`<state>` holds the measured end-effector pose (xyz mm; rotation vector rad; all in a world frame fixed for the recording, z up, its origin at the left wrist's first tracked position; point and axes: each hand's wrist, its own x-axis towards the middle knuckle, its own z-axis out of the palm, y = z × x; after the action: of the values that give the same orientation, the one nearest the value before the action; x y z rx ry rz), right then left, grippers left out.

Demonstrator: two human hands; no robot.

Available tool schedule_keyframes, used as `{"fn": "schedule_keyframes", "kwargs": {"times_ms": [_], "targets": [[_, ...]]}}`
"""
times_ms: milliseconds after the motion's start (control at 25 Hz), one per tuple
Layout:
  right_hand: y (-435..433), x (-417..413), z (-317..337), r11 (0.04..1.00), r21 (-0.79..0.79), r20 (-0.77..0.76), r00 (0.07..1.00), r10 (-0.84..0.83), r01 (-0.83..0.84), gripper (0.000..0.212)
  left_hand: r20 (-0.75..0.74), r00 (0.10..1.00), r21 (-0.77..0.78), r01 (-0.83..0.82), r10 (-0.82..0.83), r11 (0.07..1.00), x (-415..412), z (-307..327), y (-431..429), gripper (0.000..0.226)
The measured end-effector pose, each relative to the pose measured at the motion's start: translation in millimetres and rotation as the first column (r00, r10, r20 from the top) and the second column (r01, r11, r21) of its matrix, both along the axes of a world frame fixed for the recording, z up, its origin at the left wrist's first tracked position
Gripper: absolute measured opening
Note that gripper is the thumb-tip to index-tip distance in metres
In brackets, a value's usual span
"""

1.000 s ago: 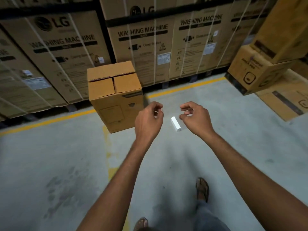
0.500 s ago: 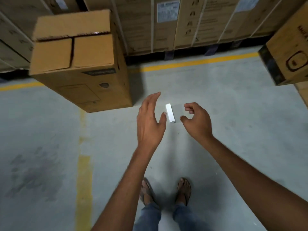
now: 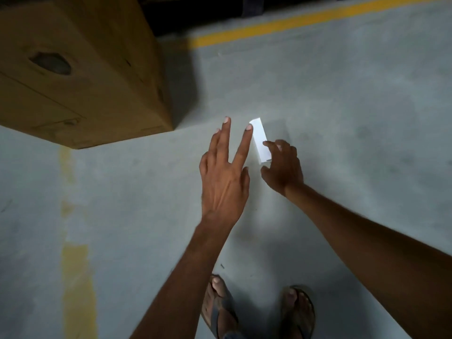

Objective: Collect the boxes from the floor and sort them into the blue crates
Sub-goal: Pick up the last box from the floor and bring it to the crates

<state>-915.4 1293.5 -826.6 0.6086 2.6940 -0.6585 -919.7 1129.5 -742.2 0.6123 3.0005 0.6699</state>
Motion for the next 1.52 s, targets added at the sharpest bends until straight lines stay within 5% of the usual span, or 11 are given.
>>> {"fn": "schedule_keyframes", "kwargs": {"times_ms": [160, 320, 440, 600, 720, 800, 960, 1080, 1280, 1400, 1520], "targets": [[5.1, -15.7, -94.3, 0.989, 0.114, 0.107, 0.991, 0.079, -0.091, 0.083, -0.082, 0.994, -0.084, 0.066, -0.073, 0.994, -5.6, -73.2, 1.8, 0.091], [15.2, -25.4, -160.1, 0.99, 0.107, 0.174, 0.982, 0.068, -0.088, 0.064, -0.067, 0.994, -0.109, 0.08, -0.088, 0.991, -10.5, -122.3, -2.6, 0.092], [11.5, -21.1, -176.3, 0.993, 0.103, 0.047, 0.997, 0.058, -0.063, 0.048, -0.036, 0.996, -0.113, 0.078, -0.082, 0.991, -10.7, -134.6, -6.1, 0.089], [-9.1, -5.1, -143.9, 0.986, 0.156, -0.139, 0.99, -0.029, 0.051, 0.052, 0.005, 0.996, -0.105, 0.086, -0.086, 0.991, -10.6, -111.8, -10.7, 0.087], [-24.6, 10.3, -75.0, 0.967, 0.253, -0.189, 0.979, 0.077, -0.027, 0.059, 0.012, 0.997, -0.105, 0.079, -0.078, 0.991, -9.9, -53.0, -13.9, 0.084], [-34.5, 18.1, -9.4, 0.982, 0.185, -0.288, 0.955, 0.076, -0.022, 0.05, 0.033, 0.998, -0.051, 0.056, -0.055, 0.997, -9.8, 1.6, -14.6, 0.073], [-59.0, 36.0, 143.6, 0.984, -0.155, -0.511, 0.846, -0.152, 0.083, 0.022, 0.053, 0.995, 0.071, -0.087, 0.083, 0.994, 0.4, 126.0, -22.8, 0.062], [-83.6, 52.9, 256.8, 0.898, -0.431, -0.55, 0.764, -0.338, 0.086, 0.029, 0.069, 0.984, 0.171, -0.173, 0.163, 0.97, 22.6, 218.2, -34.9, 0.062], [-136.2, 94.5, 440.2, 0.517, -0.853, -0.222, 0.849, -0.48, 0.07, 0.077, 0.195, 0.956, 0.398, -0.283, 0.221, 0.873, 72.8, 359.9, -83.3, 0.051], [-171.2, 128.3, 518.0, 0.461, -0.887, -0.132, 0.935, -0.331, 0.038, 0.079, 0.321, 0.911, 0.595, -0.406, 0.258, 0.694, 112.6, 436.8, -131.2, 0.048], [-212.9, 155.6, 577.0, 0.449, -0.893, -0.113, 0.978, -0.178, -0.022, 0.074, 0.278, 0.904, 0.63, -0.426, 0.324, 0.649, 165.3, 508.4, -191.5, 0.054]]}}
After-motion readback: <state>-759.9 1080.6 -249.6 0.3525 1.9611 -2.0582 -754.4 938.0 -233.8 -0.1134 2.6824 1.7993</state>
